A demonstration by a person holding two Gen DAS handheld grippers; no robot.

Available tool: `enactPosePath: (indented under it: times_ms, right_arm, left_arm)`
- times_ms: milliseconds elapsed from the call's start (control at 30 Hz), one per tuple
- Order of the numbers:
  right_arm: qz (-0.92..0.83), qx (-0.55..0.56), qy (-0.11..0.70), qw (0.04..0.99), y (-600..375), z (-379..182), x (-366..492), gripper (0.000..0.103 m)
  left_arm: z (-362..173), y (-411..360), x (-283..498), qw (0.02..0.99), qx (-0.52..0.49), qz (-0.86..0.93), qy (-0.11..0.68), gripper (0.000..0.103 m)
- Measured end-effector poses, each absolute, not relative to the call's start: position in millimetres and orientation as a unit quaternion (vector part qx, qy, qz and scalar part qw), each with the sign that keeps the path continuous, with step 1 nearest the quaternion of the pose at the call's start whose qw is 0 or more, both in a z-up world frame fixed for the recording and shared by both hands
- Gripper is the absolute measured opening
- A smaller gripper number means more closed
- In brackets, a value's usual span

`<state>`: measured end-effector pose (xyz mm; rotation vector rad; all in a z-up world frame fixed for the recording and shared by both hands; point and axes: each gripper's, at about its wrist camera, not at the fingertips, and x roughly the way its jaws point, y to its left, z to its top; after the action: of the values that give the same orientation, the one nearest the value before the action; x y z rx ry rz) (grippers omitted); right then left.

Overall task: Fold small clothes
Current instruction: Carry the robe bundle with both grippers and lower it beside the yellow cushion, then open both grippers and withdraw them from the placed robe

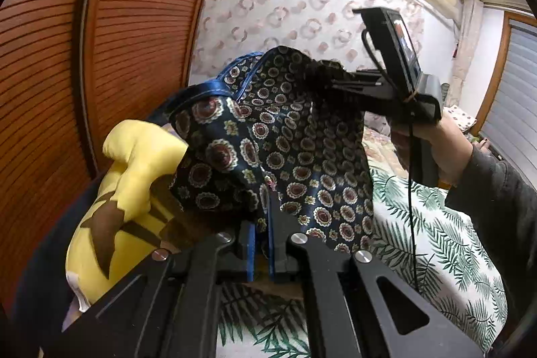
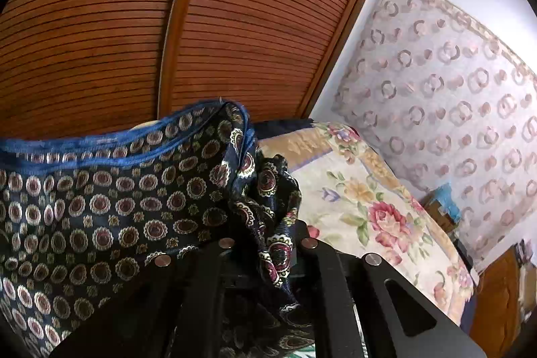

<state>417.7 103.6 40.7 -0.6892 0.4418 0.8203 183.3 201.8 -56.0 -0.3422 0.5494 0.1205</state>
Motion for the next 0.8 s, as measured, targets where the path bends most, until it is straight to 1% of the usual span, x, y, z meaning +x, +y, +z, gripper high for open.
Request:
enactPosePath:
  times_ms: [33,67,100,133,167,233,267,300,333,400,433,467,500,600,667,733,800]
  right_arm:
    - [0.388,-0.318,0.21,0.839,97,40,419,0.011]
    - [0.389,-0.309,0.212,0.842,93,38,416,0.02]
    - [0.387,-0.299,0.213,0.846,89,40,416,0.028]
    - [0.379,-0.288,0.215,0.853,95,36,416,0.042]
    - [0.378,-0.277,0.217,0.856,90,39,418,0.049]
    - [0.374,-0.25,0.213,0.867,75,49,419,0.052]
    - [0.372,-0.241,0.211,0.871,69,52,416,0.052]
    - [0.373,-0.231,0.21,0.874,59,55,413,0.052]
    - [0.378,-0.222,0.209,0.874,54,55,409,0.052]
    - [0.4,-0.203,0.215,0.867,41,55,401,0.052]
    - [0.401,-0.201,0.217,0.867,38,52,398,0.052]
    - [0.387,-0.208,0.214,0.873,36,50,396,0.052]
    - [0.377,-0.211,0.211,0.877,36,48,398,0.052]
    - [0.4,-0.199,0.227,0.866,42,42,397,0.052]
    - [0.407,-0.207,0.25,0.854,47,30,400,0.052]
    - [0.403,-0.213,0.273,0.847,51,18,408,0.052]
    - [0.397,-0.211,0.295,0.843,56,2,419,0.052]
  left_arm:
    - [-56,200,182,0.946,-0.167,0.061,0.272,0.005]
    - [-58,199,182,0.945,-0.167,0.063,0.275,0.005]
    - [-58,199,181,0.944,-0.166,0.063,0.276,0.005]
    - [-57,197,181,0.944,-0.165,0.064,0.278,0.005]
    - [-57,197,182,0.944,-0.161,0.067,0.28,0.005]
    - [-57,197,183,0.943,-0.156,0.076,0.285,0.01]
    - [-58,197,183,0.943,-0.155,0.077,0.285,0.011]
    - [-58,198,183,0.943,-0.156,0.077,0.285,0.015]
    - [-57,198,183,0.943,-0.157,0.076,0.284,0.022]
    - [-57,199,181,0.944,-0.156,0.078,0.281,0.031]
    - [-57,199,180,0.944,-0.156,0.079,0.281,0.034]
    - [-57,200,180,0.943,-0.156,0.079,0.282,0.043]
    - [-58,201,179,0.943,-0.157,0.079,0.282,0.048]
    - [-57,201,176,0.943,-0.152,0.083,0.284,0.049]
    - [-54,201,172,0.945,-0.143,0.089,0.282,0.059]
    - [-51,201,168,0.947,-0.14,0.091,0.274,0.075]
    - [-46,201,162,0.95,-0.138,0.091,0.266,0.081]
